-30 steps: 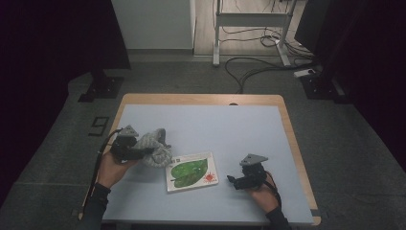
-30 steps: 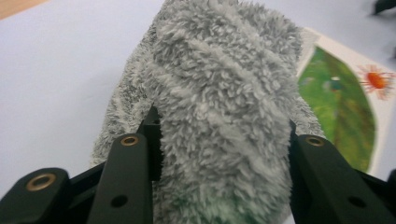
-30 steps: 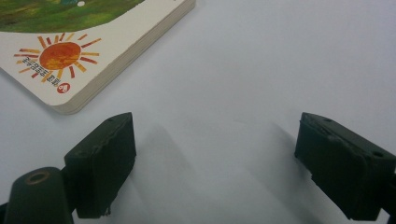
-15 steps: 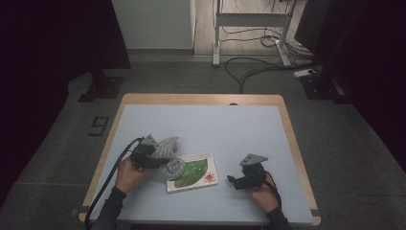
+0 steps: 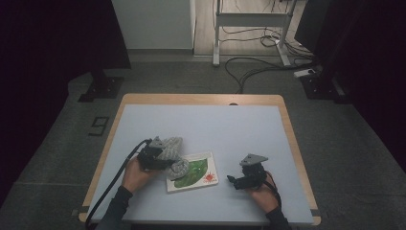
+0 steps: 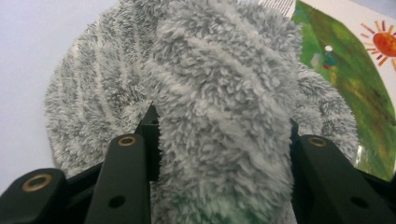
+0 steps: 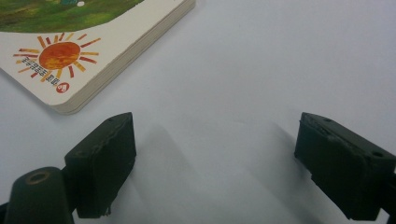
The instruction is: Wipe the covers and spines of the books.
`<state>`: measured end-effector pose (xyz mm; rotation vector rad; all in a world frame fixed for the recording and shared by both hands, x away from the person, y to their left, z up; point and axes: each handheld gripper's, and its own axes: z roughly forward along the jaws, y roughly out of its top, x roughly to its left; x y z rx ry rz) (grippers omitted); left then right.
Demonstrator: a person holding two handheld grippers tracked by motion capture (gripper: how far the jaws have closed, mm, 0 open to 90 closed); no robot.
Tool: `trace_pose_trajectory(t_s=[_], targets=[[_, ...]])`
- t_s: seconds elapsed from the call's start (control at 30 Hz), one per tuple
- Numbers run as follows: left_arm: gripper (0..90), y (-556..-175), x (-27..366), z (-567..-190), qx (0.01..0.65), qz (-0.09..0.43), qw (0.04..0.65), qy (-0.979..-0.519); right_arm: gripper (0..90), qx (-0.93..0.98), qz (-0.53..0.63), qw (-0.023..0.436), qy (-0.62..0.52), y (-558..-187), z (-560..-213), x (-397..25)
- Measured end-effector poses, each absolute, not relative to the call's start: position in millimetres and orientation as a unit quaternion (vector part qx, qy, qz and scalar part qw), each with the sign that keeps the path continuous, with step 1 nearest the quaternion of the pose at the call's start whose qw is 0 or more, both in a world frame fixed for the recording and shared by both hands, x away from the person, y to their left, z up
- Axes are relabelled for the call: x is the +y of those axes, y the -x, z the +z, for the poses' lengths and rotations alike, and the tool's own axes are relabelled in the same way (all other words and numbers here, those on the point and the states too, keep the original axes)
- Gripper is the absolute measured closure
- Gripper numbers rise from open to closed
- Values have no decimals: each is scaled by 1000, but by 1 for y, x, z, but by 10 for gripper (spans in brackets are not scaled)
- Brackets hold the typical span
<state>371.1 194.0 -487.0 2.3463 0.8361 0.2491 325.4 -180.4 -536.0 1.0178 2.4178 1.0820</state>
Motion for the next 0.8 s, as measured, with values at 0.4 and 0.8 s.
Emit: trace_pose_trajectory(t_s=[0.4, 0.8], targets=[[546, -379, 168, -489, 300, 84, 323, -894, 116, 842, 377, 151, -355, -325, -536, -180], [547, -389, 135, -490, 283, 76, 319, -901, 116, 842, 377, 152, -355, -325, -536, -180]])
